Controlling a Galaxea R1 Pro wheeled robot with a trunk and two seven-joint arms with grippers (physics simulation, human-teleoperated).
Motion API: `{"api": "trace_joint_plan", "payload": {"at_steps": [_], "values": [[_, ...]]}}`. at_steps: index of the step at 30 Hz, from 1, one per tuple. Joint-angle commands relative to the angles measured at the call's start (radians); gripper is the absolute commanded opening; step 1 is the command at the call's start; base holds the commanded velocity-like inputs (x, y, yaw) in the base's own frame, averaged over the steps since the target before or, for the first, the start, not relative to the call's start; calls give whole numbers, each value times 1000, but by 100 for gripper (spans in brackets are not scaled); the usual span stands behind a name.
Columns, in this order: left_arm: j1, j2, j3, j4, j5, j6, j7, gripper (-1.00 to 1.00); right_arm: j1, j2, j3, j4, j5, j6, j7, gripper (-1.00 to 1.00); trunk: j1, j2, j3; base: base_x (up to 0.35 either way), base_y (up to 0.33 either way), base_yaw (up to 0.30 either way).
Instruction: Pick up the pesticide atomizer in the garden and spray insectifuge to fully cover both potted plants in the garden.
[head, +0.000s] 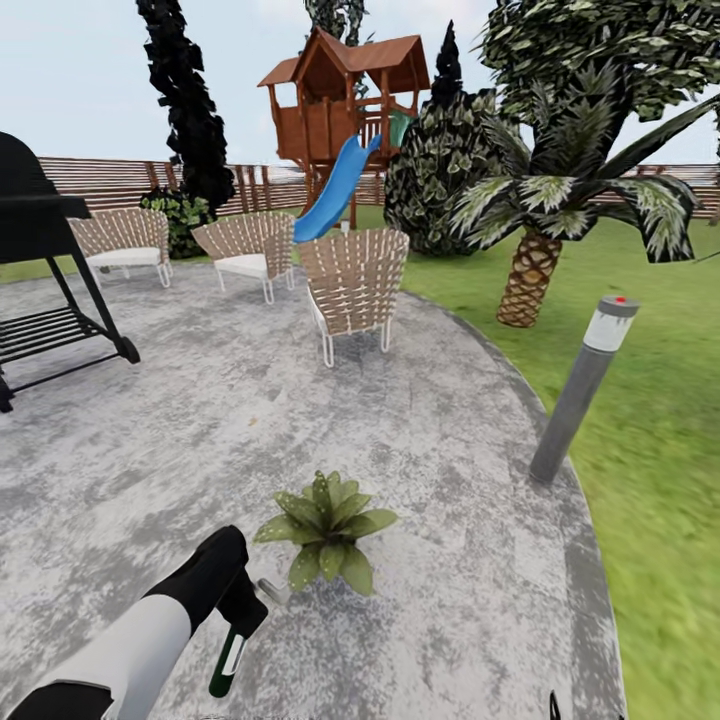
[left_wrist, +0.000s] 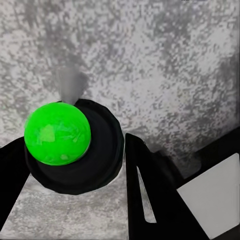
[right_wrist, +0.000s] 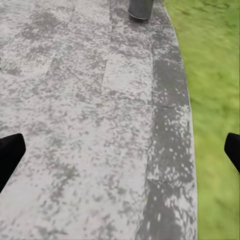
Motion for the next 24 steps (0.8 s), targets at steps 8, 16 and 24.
{"api": "trace_joint_plan", "payload": {"at_steps": [8,16,24], "values": [[-7,0,-3,-2,-12,2,-11,-100,-1,-1,-3,3,11,-3,-6,100,0,0,-1,62,-269,99],[-9,-2,-1,-2,-7,3,-11,-100,-1,1,-3,3,12,-3,-6,100,0,0,-1,228,-202,187],[-90,-10,-5,-2,-9,23,-70,-100,-1,1,-3,3,12,-3,-6,100,0,0,-1,72,-56,136]]}}
